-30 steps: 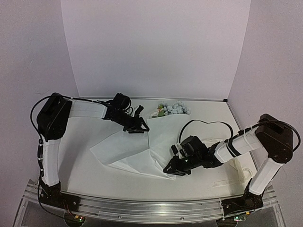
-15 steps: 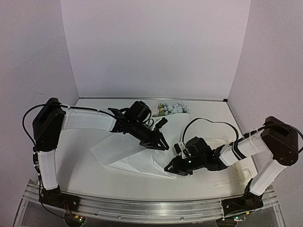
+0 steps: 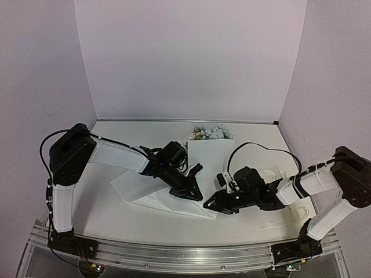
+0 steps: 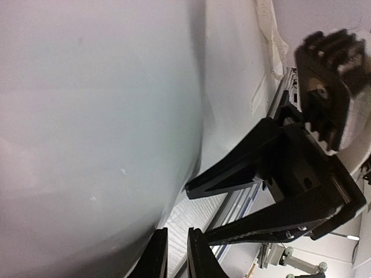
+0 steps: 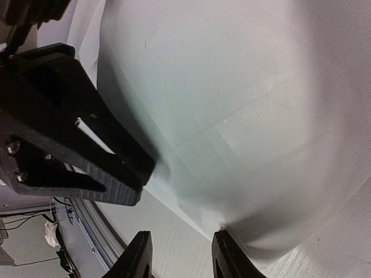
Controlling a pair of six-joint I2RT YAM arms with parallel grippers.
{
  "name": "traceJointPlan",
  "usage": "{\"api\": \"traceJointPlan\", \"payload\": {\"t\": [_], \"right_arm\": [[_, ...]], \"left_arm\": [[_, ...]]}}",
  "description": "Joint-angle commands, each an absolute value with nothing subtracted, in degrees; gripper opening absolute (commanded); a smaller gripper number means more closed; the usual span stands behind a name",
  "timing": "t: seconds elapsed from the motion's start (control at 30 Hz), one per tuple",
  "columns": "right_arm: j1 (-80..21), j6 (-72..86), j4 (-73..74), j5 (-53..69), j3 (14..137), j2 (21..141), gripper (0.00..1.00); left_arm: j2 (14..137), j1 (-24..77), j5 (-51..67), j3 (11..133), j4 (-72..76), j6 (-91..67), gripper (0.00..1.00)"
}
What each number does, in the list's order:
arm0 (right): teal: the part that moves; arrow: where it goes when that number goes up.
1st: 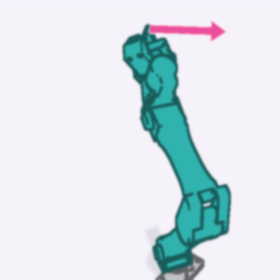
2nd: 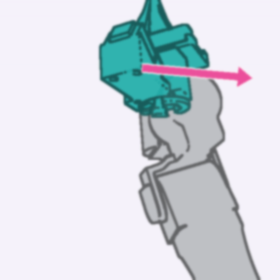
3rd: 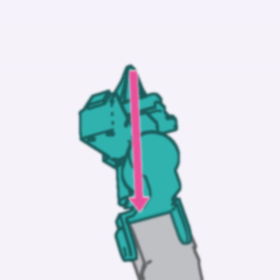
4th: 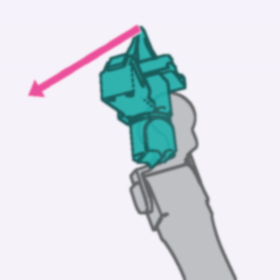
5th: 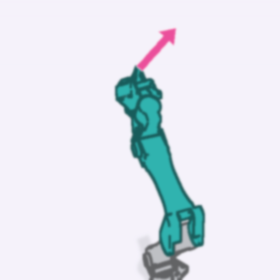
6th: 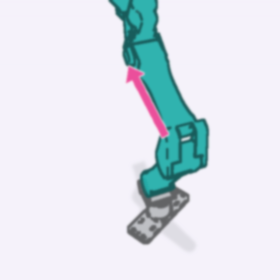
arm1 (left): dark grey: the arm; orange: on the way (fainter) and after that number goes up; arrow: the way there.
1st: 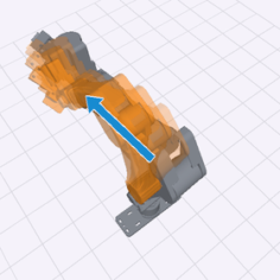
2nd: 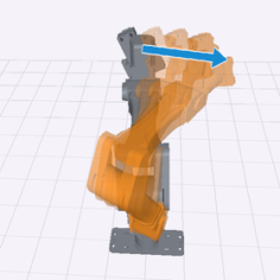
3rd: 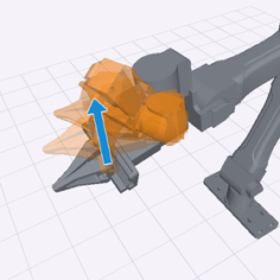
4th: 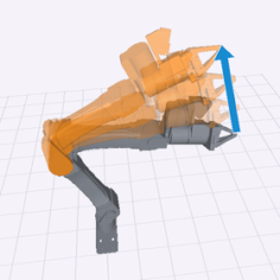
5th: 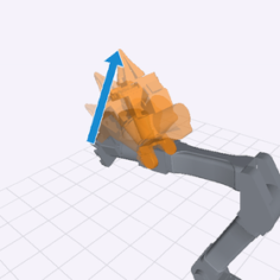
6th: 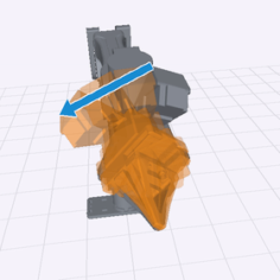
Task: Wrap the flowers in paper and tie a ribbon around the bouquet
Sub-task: Press the fold line of the 2/3-folded wrapping paper.
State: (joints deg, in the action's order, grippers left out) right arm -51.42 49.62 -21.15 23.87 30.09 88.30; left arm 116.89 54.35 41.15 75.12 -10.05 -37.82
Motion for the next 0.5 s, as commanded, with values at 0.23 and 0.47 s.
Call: {"api": "traceJointPlan", "payload": {"t": [0.23, 0.47], "right_arm": [[-51.82, 52.63, -26.65, 23.48, 26.54, 92.03, 0.36], [-52.45, 57.09, -35.49, 23.77, 22.9, 97.11, 0.37]], "left_arm": [[120.99, 54.51, 33.7, 72.96, -13.64, -37.88, 0.09], [122.85, 54.39, 30.91, 71.94, -15.18, -38.59, 0.03]]}}
